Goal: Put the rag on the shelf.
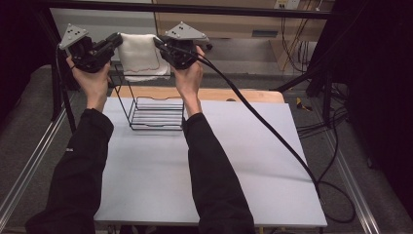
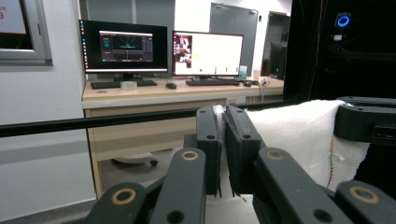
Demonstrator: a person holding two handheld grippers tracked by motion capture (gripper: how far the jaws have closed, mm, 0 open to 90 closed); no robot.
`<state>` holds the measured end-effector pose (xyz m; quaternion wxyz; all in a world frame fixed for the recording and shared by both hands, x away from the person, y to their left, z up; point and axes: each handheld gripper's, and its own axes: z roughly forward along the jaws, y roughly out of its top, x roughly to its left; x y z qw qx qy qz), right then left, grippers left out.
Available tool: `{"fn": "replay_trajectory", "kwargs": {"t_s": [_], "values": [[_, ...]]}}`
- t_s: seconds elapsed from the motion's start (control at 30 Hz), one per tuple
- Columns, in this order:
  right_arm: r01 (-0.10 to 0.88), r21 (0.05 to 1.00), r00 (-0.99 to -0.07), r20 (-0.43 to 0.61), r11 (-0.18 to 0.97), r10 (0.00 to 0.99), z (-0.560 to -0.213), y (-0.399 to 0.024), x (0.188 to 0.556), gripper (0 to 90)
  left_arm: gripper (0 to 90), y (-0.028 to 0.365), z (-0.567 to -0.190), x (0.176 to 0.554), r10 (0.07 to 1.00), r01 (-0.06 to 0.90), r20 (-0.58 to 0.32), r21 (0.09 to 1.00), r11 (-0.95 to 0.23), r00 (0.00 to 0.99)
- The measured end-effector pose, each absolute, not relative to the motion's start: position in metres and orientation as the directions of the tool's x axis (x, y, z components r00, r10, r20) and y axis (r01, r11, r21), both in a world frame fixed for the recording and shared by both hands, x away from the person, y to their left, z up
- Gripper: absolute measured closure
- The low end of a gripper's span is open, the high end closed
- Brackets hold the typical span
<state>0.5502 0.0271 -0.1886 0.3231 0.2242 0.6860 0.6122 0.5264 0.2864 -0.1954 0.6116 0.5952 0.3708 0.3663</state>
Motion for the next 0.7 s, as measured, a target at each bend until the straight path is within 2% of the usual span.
{"fn": "replay_trajectory", "kwargs": {"t_s": [0.43,0.7], "values": [[-0.064,0.979,-0.709,-0.180,0.192,0.682,-0.198,0.034,0.541,81.3,84.7,0.294,-0.205,0.517,0.887,-0.003,-0.015,1.000,0.018,0.462],[-0.055,0.982,-0.716,-0.165,0.181,0.679,-0.205,0.027,0.535,81.2,84.7,0.291,-0.213,0.508,0.876,-0.009,-0.011,1.000,0.017,0.482]]}}
